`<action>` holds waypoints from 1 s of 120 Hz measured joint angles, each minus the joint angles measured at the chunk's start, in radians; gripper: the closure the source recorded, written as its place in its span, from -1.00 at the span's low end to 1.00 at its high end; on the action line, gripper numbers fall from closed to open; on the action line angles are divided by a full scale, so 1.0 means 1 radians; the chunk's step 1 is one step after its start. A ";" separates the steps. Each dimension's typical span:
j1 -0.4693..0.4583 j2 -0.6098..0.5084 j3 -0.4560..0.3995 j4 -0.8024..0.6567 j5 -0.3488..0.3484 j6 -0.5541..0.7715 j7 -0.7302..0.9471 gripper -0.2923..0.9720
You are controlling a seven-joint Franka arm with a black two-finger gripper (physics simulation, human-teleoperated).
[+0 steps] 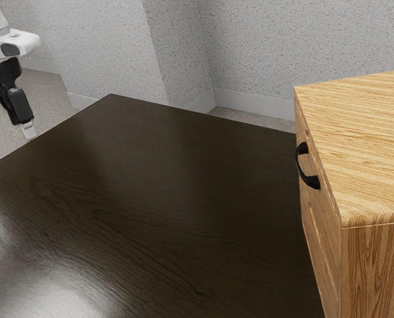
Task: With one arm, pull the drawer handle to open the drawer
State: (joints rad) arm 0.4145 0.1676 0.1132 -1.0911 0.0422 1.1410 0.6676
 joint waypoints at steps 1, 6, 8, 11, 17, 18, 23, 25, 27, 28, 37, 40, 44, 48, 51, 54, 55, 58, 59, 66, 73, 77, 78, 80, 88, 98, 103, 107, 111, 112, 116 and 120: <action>0.001 -0.001 0.001 -0.003 -0.002 0.018 0.018 -0.54; 0.001 -0.005 0.003 -0.015 -0.012 0.096 0.106 -0.54; 0.001 -0.005 0.004 -0.018 -0.018 0.122 0.140 -0.54; 0.000 -0.006 0.004 -0.021 -0.026 0.158 0.188 -0.54; -0.002 -0.007 0.005 -0.024 -0.038 0.217 0.280 -0.54; -0.002 -0.007 0.005 -0.024 -0.040 0.225 0.294 -0.54; -0.003 -0.009 0.006 -0.024 -0.046 0.262 0.365 -0.54; -0.004 -0.021 0.005 -0.025 -0.044 0.275 0.392 -0.53; -0.006 -0.036 0.004 -0.024 -0.039 0.287 0.418 -0.53; -0.008 -0.043 0.002 -0.024 -0.035 0.293 0.430 -0.53; -0.109 -0.075 -0.007 -0.016 0.008 0.334 0.537 -0.54; -0.173 -0.076 -0.008 -0.016 0.019 0.344 0.570 -0.54; -0.261 -0.076 -0.009 -0.024 0.027 0.357 0.611 -0.54; -0.335 -0.074 -0.010 -0.036 0.034 0.368 0.650 -0.54; -0.372 -0.066 -0.011 -0.042 0.039 0.375 0.678 -0.54; -0.391 -0.057 -0.012 -0.047 0.042 0.382 0.705 -0.53; -0.394 -0.053 -0.012 -0.048 0.043 0.385 0.714 -0.53; -0.394 -0.045 -0.012 -0.050 0.045 0.391 0.739 -0.53; -0.392 -0.042 -0.012 -0.051 0.045 0.393 0.748 -0.53; -0.365 -0.030 -0.011 -0.054 0.045 0.404 0.804 -0.53; -0.350 -0.024 -0.010 -0.059 0.038 0.412 0.863 -0.53; -0.349 -0.023 -0.010 -0.060 0.035 0.416 0.894 -0.53; -0.349 -0.023 -0.010 -0.061 0.034 0.416 0.902 -0.53; -0.350 -0.022 -0.010 -0.061 0.032 0.418 0.917 -0.53; -0.352 -0.025 -0.010 -0.064 0.012 0.423 0.972 -0.53; -0.357 -0.079 -0.009 -0.139 -0.001 0.435 1.034 -0.53; -0.362 -0.150 -0.007 -0.245 -0.003 0.461 1.061 -0.53; -0.364 -0.188 -0.006 -0.306 -0.003 0.487 1.082 -0.53; -0.365 -0.225 -0.005 -0.370 -0.003 0.519 1.102 -0.53; -0.365 -0.233 -0.005 -0.385 -0.003 0.527 1.107 -0.53; -0.371 -0.255 -0.005 -0.435 -0.003 0.566 1.125 -0.53; -0.387 -0.271 -0.004 -0.476 -0.003 0.608 1.144 -0.53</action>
State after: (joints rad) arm 0.0273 -0.1036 0.1088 -1.5668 0.0389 1.7486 1.8114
